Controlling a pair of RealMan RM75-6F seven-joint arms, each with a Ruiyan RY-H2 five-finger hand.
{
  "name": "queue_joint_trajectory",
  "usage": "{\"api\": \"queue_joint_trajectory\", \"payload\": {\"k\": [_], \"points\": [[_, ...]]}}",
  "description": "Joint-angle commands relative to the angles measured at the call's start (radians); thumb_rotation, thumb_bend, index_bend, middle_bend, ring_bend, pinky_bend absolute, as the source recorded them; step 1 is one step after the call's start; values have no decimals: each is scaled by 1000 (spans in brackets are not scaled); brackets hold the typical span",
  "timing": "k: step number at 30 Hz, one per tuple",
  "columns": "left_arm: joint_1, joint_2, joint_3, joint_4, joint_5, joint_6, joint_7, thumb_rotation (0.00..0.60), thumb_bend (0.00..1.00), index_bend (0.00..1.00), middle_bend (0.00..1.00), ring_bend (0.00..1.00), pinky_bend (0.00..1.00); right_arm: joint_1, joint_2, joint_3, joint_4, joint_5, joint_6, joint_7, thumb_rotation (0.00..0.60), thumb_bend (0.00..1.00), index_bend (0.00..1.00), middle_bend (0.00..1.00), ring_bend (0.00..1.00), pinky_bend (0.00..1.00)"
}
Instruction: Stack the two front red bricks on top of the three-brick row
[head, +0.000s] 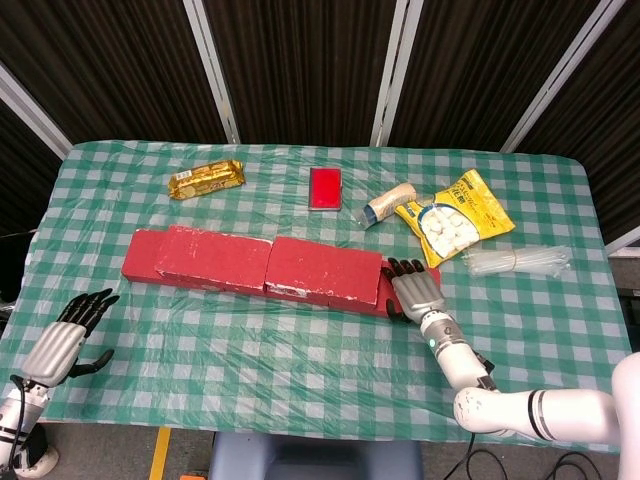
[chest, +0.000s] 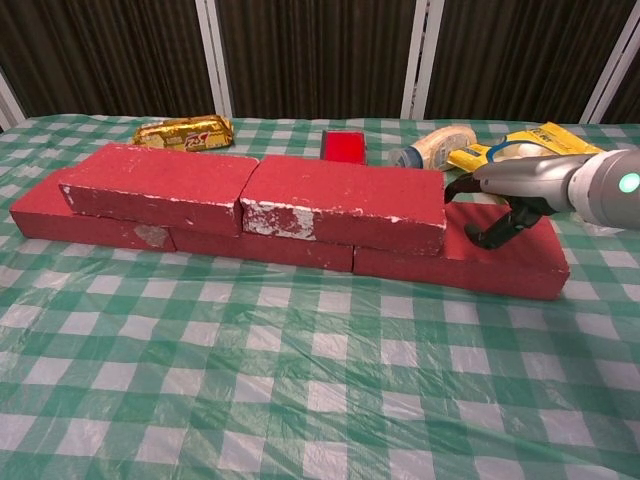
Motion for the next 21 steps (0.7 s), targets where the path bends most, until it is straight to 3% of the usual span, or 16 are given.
{"api": "queue_joint_trajectory", "payload": {"k": [1, 9, 12, 14, 17, 21], "points": [[0, 0, 0, 1, 0, 0, -1, 600, 358, 0, 0, 0, 0, 3, -1, 1, -1, 2, 6, 0, 450, 678, 196, 0, 0, 0], [1, 1, -1, 3, -2, 2, -2, 600, 359, 0, 0, 0, 0, -18, 52, -15, -40, -13, 28, 18, 452, 678, 169, 0, 0, 0], [3, 1, -2, 1, 0, 7, 3, 600, 359, 0, 0, 0, 0, -52, 107, -25, -95, -66, 58, 51, 452, 671, 110, 0, 0, 0], [6, 3, -4, -2, 2, 20, 8, 600, 358, 0, 0, 0, 0, -108, 152, -31, -150, -169, 126, 111, 452, 635, 54, 0, 0, 0], [16, 9, -10, -12, 4, 49, 17, 600, 375, 0, 0, 0, 0, -209, 193, -73, -206, -365, 264, 178, 466, 496, 0, 0, 0, 0], [36, 23, -24, -41, -4, 95, 49, 600, 395, 0, 0, 0, 0, -391, 200, -189, -193, -691, 501, 255, 484, 403, 0, 0, 0, 0]]}}
